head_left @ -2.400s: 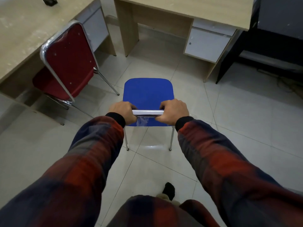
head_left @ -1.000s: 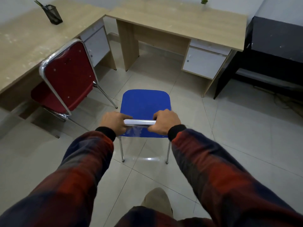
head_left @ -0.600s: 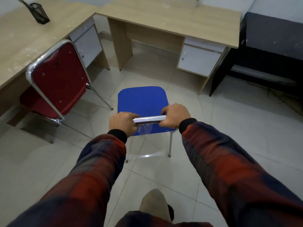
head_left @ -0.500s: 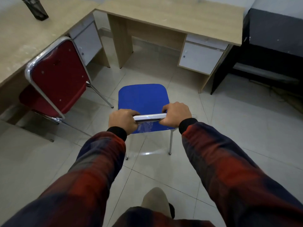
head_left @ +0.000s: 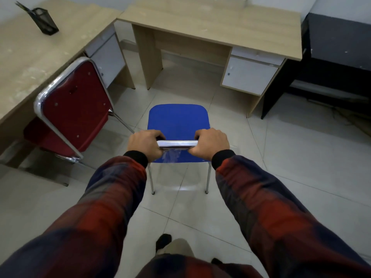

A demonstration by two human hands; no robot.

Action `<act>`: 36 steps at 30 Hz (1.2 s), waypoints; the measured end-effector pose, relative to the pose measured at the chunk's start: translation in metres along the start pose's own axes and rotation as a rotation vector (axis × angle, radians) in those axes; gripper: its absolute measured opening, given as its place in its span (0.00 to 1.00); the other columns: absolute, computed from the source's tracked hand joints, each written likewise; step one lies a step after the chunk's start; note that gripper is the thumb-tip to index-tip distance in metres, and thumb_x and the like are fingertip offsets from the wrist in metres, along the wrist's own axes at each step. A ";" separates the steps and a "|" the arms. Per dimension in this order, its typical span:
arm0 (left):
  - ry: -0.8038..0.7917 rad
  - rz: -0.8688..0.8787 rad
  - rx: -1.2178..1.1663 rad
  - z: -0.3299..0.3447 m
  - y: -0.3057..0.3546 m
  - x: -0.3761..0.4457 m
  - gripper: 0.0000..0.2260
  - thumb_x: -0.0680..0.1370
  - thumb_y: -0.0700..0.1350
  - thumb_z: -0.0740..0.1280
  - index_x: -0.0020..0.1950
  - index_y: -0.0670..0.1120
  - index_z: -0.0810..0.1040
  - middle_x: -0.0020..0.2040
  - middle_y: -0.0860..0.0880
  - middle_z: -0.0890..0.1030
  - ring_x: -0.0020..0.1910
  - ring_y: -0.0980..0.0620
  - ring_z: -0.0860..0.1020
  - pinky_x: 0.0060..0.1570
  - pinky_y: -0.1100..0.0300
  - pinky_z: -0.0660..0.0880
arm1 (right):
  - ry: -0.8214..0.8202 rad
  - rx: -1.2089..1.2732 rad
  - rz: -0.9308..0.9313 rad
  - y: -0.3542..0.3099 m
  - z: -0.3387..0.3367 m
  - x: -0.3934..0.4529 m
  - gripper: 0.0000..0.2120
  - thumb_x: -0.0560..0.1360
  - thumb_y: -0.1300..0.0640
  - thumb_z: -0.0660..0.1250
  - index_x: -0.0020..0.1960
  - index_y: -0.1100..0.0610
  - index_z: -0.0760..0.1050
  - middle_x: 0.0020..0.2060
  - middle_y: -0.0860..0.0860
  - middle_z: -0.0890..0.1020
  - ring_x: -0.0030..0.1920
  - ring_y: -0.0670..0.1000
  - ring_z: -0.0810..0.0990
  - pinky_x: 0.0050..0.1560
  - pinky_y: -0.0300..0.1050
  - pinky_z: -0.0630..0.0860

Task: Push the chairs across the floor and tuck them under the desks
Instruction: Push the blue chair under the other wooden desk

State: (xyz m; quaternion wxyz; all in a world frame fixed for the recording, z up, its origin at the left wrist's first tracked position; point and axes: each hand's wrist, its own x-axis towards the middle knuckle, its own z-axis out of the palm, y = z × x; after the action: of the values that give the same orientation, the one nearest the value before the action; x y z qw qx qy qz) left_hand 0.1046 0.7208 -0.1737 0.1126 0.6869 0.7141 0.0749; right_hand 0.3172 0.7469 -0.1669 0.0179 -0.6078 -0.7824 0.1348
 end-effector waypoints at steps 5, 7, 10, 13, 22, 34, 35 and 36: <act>-0.034 0.059 0.024 -0.018 -0.037 0.035 0.10 0.70 0.54 0.72 0.49 0.55 0.81 0.43 0.57 0.83 0.41 0.52 0.79 0.39 0.61 0.70 | -0.012 0.026 0.071 -0.034 0.002 0.029 0.18 0.70 0.40 0.69 0.52 0.50 0.80 0.38 0.47 0.79 0.37 0.51 0.76 0.38 0.42 0.72; -0.059 0.061 0.038 -0.021 -0.045 0.041 0.10 0.70 0.52 0.71 0.50 0.56 0.80 0.44 0.57 0.83 0.42 0.52 0.79 0.40 0.61 0.70 | -0.020 0.031 0.084 -0.043 0.004 0.032 0.17 0.70 0.40 0.68 0.52 0.50 0.79 0.38 0.47 0.79 0.37 0.51 0.76 0.38 0.42 0.72; -0.100 0.074 0.035 -0.029 -0.067 0.058 0.11 0.69 0.51 0.71 0.51 0.56 0.80 0.46 0.57 0.83 0.44 0.51 0.80 0.42 0.60 0.72 | -0.023 0.046 0.114 -0.065 0.007 0.046 0.18 0.70 0.40 0.68 0.52 0.51 0.78 0.39 0.48 0.80 0.38 0.52 0.77 0.40 0.43 0.76; -0.115 0.091 0.031 -0.032 -0.078 0.070 0.12 0.69 0.51 0.70 0.52 0.56 0.80 0.46 0.56 0.83 0.44 0.51 0.80 0.43 0.59 0.74 | -0.023 0.041 0.118 -0.074 0.006 0.059 0.17 0.70 0.40 0.69 0.51 0.50 0.78 0.38 0.47 0.79 0.38 0.52 0.77 0.39 0.43 0.73; -0.125 0.129 0.038 -0.032 -0.078 0.089 0.11 0.69 0.51 0.69 0.51 0.56 0.80 0.43 0.57 0.83 0.40 0.52 0.79 0.41 0.60 0.76 | -0.023 0.077 0.135 -0.065 0.002 0.073 0.15 0.67 0.42 0.71 0.49 0.49 0.79 0.38 0.46 0.81 0.38 0.50 0.78 0.38 0.42 0.73; -0.103 0.130 0.011 -0.024 -0.041 0.130 0.08 0.70 0.52 0.69 0.48 0.55 0.80 0.41 0.57 0.80 0.37 0.54 0.75 0.33 0.62 0.68 | -0.010 0.046 0.161 -0.024 -0.017 0.113 0.16 0.66 0.41 0.72 0.49 0.48 0.81 0.39 0.45 0.83 0.40 0.50 0.79 0.45 0.45 0.79; -0.098 0.136 0.015 -0.023 -0.041 0.135 0.08 0.70 0.52 0.69 0.48 0.56 0.80 0.41 0.57 0.80 0.37 0.55 0.75 0.33 0.62 0.68 | -0.007 0.040 0.164 -0.022 -0.018 0.117 0.16 0.66 0.42 0.72 0.49 0.48 0.81 0.40 0.45 0.83 0.40 0.50 0.79 0.45 0.45 0.79; -0.096 0.142 0.018 -0.023 -0.042 0.138 0.08 0.70 0.53 0.69 0.48 0.56 0.80 0.41 0.58 0.81 0.37 0.55 0.75 0.33 0.62 0.68 | -0.006 0.037 0.164 -0.022 -0.018 0.119 0.16 0.66 0.41 0.72 0.49 0.48 0.81 0.40 0.45 0.83 0.40 0.50 0.79 0.44 0.45 0.79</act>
State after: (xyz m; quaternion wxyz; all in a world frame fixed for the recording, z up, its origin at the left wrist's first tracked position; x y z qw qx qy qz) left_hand 0.0537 0.8575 -0.1709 0.1350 0.7396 0.6579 0.0431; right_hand 0.2685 0.8592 -0.1605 0.0161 -0.6689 -0.7275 0.1520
